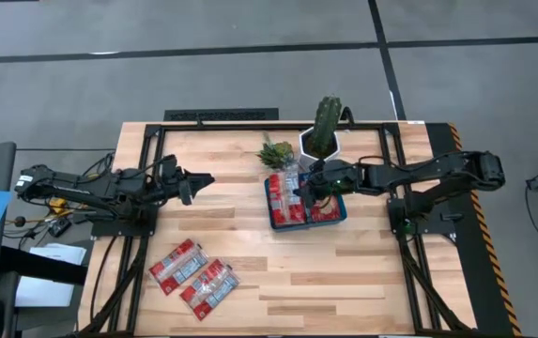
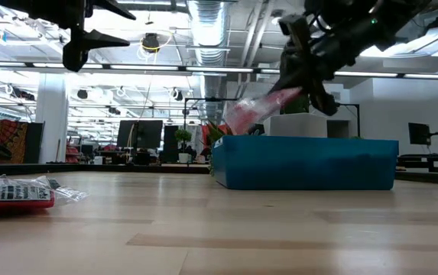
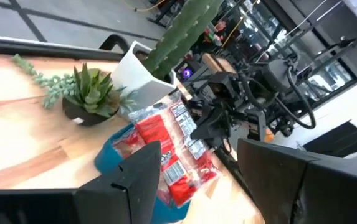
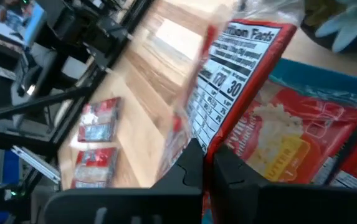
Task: Sort popcorn bags into baskets
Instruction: Put the red popcorn bag into the blue container, then move the red popcorn bags to the center of the table
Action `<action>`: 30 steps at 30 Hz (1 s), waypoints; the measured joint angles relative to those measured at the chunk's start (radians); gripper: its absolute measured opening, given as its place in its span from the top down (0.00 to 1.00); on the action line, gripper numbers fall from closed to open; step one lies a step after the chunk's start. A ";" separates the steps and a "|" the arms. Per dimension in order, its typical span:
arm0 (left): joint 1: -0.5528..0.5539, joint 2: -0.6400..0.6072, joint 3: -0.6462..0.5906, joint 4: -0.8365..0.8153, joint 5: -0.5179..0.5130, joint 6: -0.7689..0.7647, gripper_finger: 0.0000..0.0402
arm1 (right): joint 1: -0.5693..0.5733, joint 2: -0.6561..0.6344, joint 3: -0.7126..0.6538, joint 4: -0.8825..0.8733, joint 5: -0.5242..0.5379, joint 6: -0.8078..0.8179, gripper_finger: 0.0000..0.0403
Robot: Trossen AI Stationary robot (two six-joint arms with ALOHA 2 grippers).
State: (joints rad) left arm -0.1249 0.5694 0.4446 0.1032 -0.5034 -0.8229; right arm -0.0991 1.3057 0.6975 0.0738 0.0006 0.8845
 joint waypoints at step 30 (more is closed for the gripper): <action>0.000 0.000 0.000 -0.334 0.137 -0.080 0.51 | -0.024 0.004 0.001 -0.168 -0.024 -0.026 0.56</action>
State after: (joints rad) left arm -0.1246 0.5697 0.4442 -0.2308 -0.3662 -0.9034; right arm -0.1232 1.3095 0.6983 -0.0944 -0.0237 0.8586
